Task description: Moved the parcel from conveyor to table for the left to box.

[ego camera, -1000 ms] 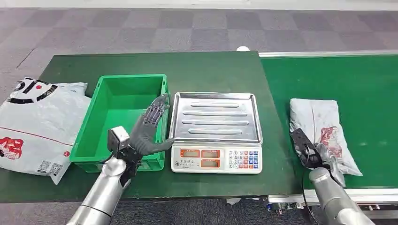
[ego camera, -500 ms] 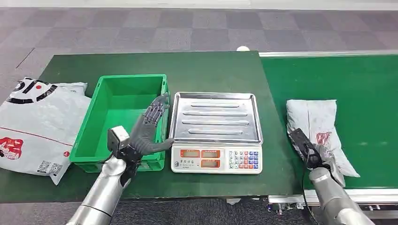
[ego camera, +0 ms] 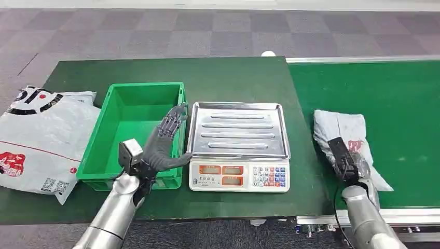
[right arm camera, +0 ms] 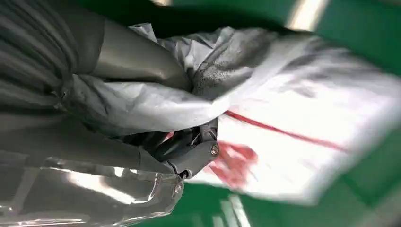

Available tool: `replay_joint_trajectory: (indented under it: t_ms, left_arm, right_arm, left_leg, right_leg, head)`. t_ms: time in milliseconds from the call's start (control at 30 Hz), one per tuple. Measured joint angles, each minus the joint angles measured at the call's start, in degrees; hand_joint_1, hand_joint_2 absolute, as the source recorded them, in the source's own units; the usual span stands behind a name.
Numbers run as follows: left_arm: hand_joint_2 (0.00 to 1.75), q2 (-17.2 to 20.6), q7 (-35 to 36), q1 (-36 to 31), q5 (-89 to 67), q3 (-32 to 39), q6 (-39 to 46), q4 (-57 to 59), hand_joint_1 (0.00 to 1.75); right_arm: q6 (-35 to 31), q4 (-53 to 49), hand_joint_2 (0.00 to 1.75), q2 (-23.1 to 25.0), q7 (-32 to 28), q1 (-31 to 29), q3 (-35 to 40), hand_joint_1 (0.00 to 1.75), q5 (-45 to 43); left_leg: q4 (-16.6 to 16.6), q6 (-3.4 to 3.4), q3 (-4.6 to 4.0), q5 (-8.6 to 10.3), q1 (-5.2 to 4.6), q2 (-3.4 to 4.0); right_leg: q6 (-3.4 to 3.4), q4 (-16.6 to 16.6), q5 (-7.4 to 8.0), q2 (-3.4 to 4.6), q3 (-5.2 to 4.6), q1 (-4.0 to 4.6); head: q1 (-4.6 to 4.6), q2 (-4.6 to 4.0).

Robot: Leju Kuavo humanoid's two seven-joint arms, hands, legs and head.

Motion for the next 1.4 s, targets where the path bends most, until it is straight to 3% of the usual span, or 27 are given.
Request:
replay_joint_trajectory:
  t_ms: [133,200,400,533,633,867,1033,1233,1300,1400]
  left_arm:
    - [1.75,0.0,-0.02,0.41,0.0,0.0,0.2,-0.83,0.0]
    - [1.75,0.0,-0.02,0.42,0.0,0.0,-0.29,-0.87,0.0]
    - [1.75,-0.79,0.0,-0.45,0.0,-0.11,-1.12,-0.3,0.0]
    - [1.75,-1.4,0.0,-1.11,0.02,-0.57,-1.22,0.33,0.0]
    - [1.75,-1.64,0.0,-1.15,0.02,-0.74,-1.22,0.48,0.0]
    - [1.75,-1.79,0.0,-1.23,0.02,-1.11,-1.25,0.61,0.0]
    - [1.75,-1.86,0.0,-1.24,0.07,-1.27,-1.25,0.59,0.0]
    - [1.75,-1.86,0.0,-1.15,0.37,-1.33,-0.74,0.55,0.0]
    - [1.75,-1.81,-0.02,-0.89,0.37,-1.33,-0.66,0.2,0.0]
    - [1.75,-1.77,-0.02,-0.49,0.37,-1.38,-0.85,-0.59,0.0]
  right_arm:
    - [3.02,-8.93,1.75,2.62,-17.44,0.1,-5.39,1.75,-14.84]
    - [1.77,-17.56,1.75,4.94,-22.06,0.67,-7.56,1.75,-21.59]
    - [-12.05,-46.13,1.75,12.04,-23.69,2.15,-6.83,1.75,-24.86]
    - [-20.42,-57.73,1.75,13.57,-23.69,2.6,-1.5,1.75,-22.91]
    - [-22.91,-62.97,1.75,13.97,-23.69,2.91,1.5,1.75,-21.05]
    - [-23.34,-68.8,1.75,14.58,-23.54,3.21,4.14,1.75,-19.59]
    - [-23.36,-74.95,1.75,16.52,-23.54,3.83,4.16,1.75,-9.84]
    - [-23.34,-79.29,1.75,18.12,-23.52,4.35,4.62,1.75,-4.94]
    - [-20.63,-75.03,1.75,17.4,-22.39,4.1,6.84,1.75,-2.75]
    - [-8.61,-61.88,1.75,14.67,-13.76,1.66,12.26,1.75,5.66]
  left_leg:
    - [0.0,0.0,-0.01,0.0,0.0,-0.01]
    - [0.0,-0.02,-0.01,0.01,0.0,-0.04]
    - [-0.03,-0.03,-0.01,0.01,0.01,-0.04]
    - [-0.03,-0.02,-0.01,0.0,0.0,0.03]
    - [-0.02,-0.02,-0.01,0.01,-0.01,0.03]
    - [-0.02,-0.03,0.02,0.02,-0.01,0.05]
    - [-0.02,-0.03,0.01,0.01,0.02,0.03]
    - [-0.06,-0.06,-0.03,-0.03,0.02,0.03]
    - [-0.08,-0.07,0.0,-0.05,0.02,0.14]
    - [-0.08,-0.09,0.06,-0.05,0.01,0.39]
  right_leg:
    - [0.0,0.01,0.0,-0.01,-0.02,0.0]
    - [-0.01,0.01,0.0,-0.04,-0.02,0.0]
    - [-0.05,0.02,-0.04,-0.04,-0.07,0.01]
    - [-0.05,0.01,-0.04,0.02,-0.07,-0.01]
    - [-0.04,0.01,-0.04,0.02,-0.08,-0.02]
    - [-0.04,0.01,-0.02,0.03,-0.08,-0.02]
    - [-0.06,0.01,-0.03,0.02,-0.08,0.02]
    - [-0.08,0.01,-0.07,0.02,-0.06,0.02]
    - [-0.08,0.01,-0.06,0.16,-0.05,0.01]
    - [-0.07,0.01,0.06,0.39,-0.06,0.01]
  head:
    - [0.0,0.0]
    - [0.0,0.0]
    - [0.0,0.0]
    - [0.0,0.0]
    - [0.0,0.0]
    - [0.0,0.0]
    - [0.0,0.0]
    - [0.02,0.0]
    - [0.02,0.0]
    - [0.02,0.0]
